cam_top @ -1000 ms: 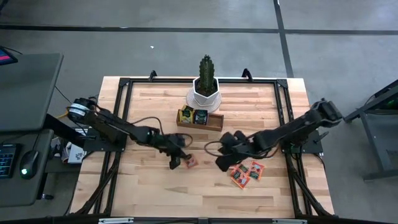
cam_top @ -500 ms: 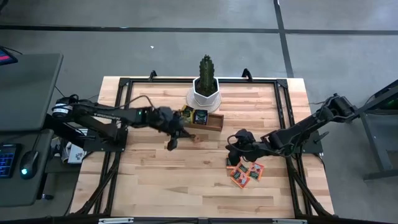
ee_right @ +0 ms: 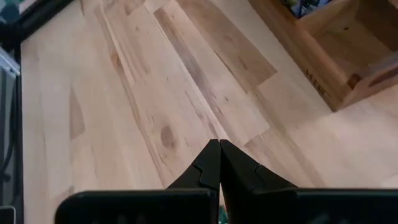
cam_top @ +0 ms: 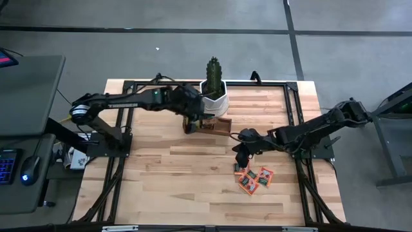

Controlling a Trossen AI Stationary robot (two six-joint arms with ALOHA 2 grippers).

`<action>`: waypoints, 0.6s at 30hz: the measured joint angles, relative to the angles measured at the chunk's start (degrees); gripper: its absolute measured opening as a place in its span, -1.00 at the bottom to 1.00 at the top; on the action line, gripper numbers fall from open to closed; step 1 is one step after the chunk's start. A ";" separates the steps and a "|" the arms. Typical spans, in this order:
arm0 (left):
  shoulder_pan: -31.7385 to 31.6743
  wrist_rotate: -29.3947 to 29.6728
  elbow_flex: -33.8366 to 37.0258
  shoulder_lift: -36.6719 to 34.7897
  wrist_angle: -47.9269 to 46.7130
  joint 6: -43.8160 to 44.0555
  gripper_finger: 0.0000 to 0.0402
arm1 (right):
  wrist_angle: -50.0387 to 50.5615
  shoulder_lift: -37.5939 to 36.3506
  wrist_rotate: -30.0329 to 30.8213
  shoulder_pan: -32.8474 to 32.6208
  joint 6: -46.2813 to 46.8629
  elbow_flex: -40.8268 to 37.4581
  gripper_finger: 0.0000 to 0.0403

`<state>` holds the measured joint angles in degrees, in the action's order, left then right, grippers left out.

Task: Pick & Place Tea
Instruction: Put the orange tea bag into the right section of the wooden organizer

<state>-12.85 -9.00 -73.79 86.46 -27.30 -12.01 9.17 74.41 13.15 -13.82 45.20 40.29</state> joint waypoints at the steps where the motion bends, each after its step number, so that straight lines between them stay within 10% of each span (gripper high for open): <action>1: 0.02 -0.27 -1.40 1.06 0.43 -0.06 -1.00 | 0.42 -0.38 -0.87 0.57 -1.04 0.00 -1.00; 18: 0.12 1.39 -5.43 4.45 -7.04 -4.28 -1.00 | -1.60 -13.46 -8.21 11.97 -17.49 0.02 -1.00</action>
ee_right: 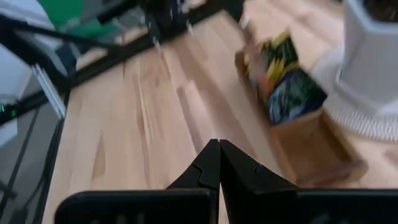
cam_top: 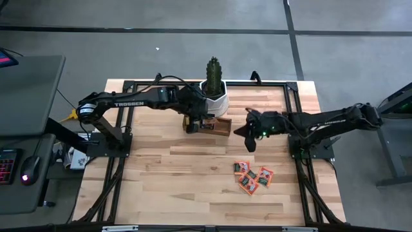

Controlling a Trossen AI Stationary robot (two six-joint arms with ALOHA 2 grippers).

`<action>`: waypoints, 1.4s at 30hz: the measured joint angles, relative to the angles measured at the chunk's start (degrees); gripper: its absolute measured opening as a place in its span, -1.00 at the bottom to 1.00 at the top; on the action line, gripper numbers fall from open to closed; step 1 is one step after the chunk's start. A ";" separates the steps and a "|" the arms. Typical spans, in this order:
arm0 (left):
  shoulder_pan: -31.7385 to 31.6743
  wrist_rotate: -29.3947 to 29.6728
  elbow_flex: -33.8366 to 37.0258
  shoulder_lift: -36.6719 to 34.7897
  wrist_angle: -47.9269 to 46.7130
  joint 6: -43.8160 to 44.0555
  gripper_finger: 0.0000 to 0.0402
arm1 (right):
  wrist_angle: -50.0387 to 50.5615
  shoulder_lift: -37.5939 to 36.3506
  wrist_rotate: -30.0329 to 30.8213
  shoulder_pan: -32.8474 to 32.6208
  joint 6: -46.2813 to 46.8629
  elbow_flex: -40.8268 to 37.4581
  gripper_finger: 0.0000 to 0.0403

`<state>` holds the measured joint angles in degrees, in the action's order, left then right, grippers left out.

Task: Pick & Place Tea
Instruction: Put the orange tea bag into the right section of the wooden organizer

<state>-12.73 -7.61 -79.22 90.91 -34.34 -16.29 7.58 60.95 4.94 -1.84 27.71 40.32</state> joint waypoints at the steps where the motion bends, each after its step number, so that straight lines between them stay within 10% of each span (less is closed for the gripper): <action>1: 0.00 -0.60 0.00 0.00 0.19 -0.10 -1.00 | -1.19 0.00 -0.14 0.71 -0.25 0.02 -0.99; 42: 0.00 -5.56 0.00 0.00 0.37 -8.14 -1.00 | -11.81 0.20 0.51 9.02 -6.78 0.02 0.15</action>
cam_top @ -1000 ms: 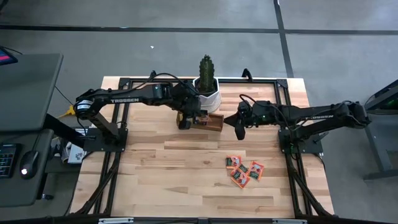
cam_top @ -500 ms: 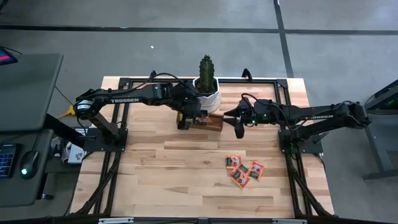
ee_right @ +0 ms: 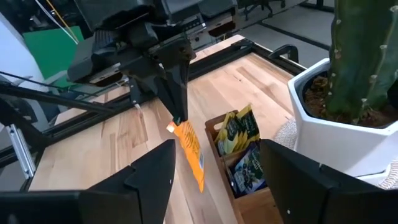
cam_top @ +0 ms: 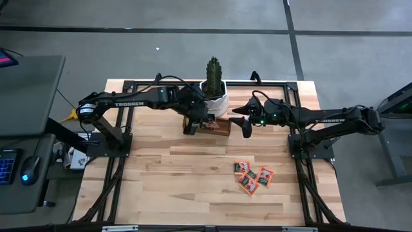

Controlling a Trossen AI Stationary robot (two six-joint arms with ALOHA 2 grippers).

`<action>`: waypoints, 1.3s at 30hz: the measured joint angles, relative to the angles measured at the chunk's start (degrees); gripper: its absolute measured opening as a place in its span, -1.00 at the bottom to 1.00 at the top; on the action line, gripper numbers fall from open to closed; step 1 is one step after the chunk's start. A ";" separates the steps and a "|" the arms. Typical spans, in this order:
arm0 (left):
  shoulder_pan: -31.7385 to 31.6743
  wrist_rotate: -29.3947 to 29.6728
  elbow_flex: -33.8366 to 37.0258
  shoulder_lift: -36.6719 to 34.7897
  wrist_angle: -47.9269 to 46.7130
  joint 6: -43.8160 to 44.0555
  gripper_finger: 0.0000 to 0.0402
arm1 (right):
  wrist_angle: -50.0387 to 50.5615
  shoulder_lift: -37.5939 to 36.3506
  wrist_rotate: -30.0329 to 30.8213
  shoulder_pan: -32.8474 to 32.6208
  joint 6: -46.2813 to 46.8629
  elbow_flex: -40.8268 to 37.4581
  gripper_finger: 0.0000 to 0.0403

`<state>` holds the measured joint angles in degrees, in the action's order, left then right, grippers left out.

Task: Pick & Place Tea
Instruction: Put the orange tea bag into the right section of the wooden organizer

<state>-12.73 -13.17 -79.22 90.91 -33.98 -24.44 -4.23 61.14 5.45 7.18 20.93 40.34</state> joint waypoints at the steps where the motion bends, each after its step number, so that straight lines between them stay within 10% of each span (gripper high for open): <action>1: 0.00 -0.02 0.00 0.00 0.02 -0.26 -1.00 | 0.00 0.00 0.00 0.00 0.00 0.00 0.15; 39: 0.00 -1.62 0.00 0.11 1.44 -1.28 -1.00 | -3.86 4.92 -5.33 2.36 -1.22 2.86 0.15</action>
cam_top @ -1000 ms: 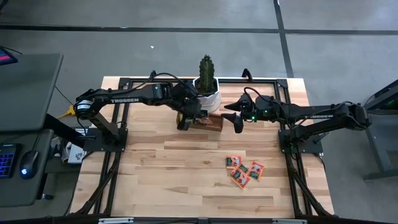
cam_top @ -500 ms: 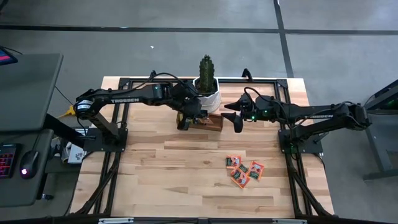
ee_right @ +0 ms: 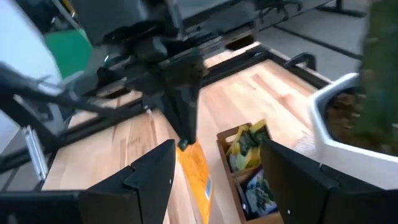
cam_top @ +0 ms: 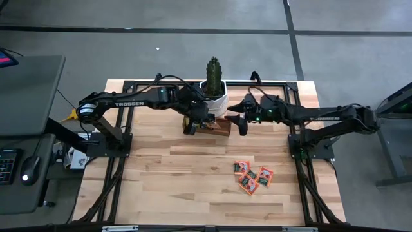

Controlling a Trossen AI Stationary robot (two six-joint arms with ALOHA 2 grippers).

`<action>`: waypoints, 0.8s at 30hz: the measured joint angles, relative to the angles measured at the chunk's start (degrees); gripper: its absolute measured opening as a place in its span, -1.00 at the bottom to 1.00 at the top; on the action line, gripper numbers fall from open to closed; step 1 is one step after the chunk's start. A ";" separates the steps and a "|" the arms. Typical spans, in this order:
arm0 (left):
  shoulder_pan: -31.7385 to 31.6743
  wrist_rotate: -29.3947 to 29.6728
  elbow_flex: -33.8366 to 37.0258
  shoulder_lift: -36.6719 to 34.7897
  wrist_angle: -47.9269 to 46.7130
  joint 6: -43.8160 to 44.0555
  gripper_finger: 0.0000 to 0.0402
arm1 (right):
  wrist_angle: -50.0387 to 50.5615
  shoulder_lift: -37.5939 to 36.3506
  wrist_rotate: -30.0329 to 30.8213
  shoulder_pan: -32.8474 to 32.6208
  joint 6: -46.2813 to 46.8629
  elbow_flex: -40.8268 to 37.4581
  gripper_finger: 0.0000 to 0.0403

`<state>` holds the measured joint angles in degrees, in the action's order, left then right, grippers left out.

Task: Pick & Place Tea
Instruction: Put the orange tea bag into the right section of the wooden organizer

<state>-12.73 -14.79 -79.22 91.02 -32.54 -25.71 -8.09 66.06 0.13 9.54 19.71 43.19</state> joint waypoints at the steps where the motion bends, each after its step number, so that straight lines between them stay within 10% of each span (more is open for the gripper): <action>1: 0.00 0.04 -0.01 0.00 -0.02 0.00 -1.00 | -0.06 1.34 -0.65 -0.01 -0.61 0.67 0.15; 24: 0.00 0.35 0.00 0.00 -1.65 0.00 -1.00 | 3.14 17.25 -3.34 -3.95 -4.37 11.38 0.15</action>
<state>-12.73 -14.44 -79.22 91.02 -34.19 -25.71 -4.95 83.31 -3.22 5.59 15.33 54.57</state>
